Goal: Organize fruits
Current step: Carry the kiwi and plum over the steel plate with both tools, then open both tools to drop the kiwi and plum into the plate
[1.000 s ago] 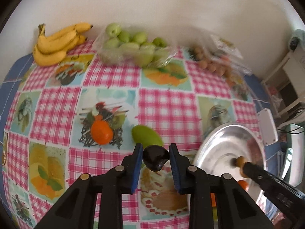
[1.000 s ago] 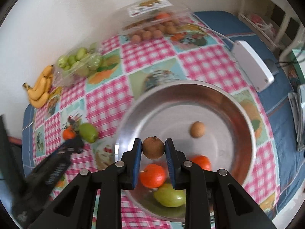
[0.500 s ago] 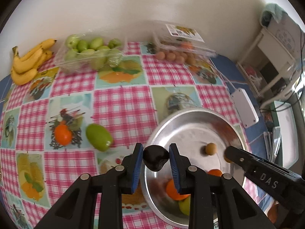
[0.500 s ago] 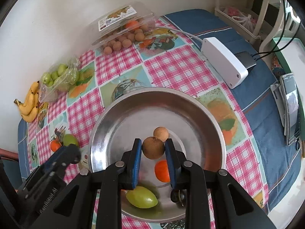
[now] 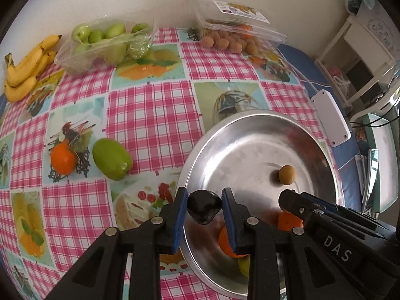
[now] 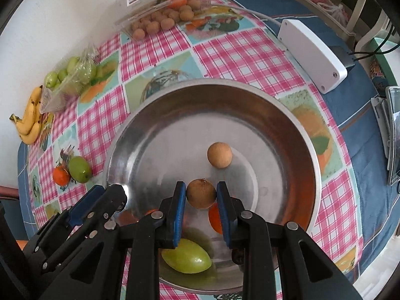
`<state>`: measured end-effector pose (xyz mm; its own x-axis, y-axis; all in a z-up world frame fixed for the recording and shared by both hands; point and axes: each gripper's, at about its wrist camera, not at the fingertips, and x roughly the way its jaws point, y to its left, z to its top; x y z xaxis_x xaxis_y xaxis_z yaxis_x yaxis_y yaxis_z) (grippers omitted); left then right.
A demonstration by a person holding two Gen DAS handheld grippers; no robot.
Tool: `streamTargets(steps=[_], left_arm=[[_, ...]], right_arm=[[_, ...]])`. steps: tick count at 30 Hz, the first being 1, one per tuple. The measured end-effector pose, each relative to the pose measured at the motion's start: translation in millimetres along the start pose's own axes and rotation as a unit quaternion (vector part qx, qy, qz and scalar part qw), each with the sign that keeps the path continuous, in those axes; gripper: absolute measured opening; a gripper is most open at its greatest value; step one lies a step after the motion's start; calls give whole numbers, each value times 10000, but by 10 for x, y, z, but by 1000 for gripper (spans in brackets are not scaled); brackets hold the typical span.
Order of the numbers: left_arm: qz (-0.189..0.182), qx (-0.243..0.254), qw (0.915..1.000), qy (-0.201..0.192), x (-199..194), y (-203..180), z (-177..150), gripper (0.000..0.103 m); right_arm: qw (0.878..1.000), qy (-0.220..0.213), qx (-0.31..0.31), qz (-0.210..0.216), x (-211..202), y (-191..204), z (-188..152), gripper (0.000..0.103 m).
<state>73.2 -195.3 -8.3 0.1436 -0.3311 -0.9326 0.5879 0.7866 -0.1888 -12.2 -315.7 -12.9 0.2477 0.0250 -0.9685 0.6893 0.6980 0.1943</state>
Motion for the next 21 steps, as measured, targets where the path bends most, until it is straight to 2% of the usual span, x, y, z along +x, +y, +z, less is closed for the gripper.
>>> streamTargets(steps=[15, 21], left_arm=[[-83, -63, 9999, 106, -7, -22, 9, 31], [-142, -8, 9999, -59, -173, -40, 49, 32]], right_arm=[[10000, 37, 40, 7, -8, 2, 14, 27], [9999, -136, -13, 53, -169, 26, 30, 27]])
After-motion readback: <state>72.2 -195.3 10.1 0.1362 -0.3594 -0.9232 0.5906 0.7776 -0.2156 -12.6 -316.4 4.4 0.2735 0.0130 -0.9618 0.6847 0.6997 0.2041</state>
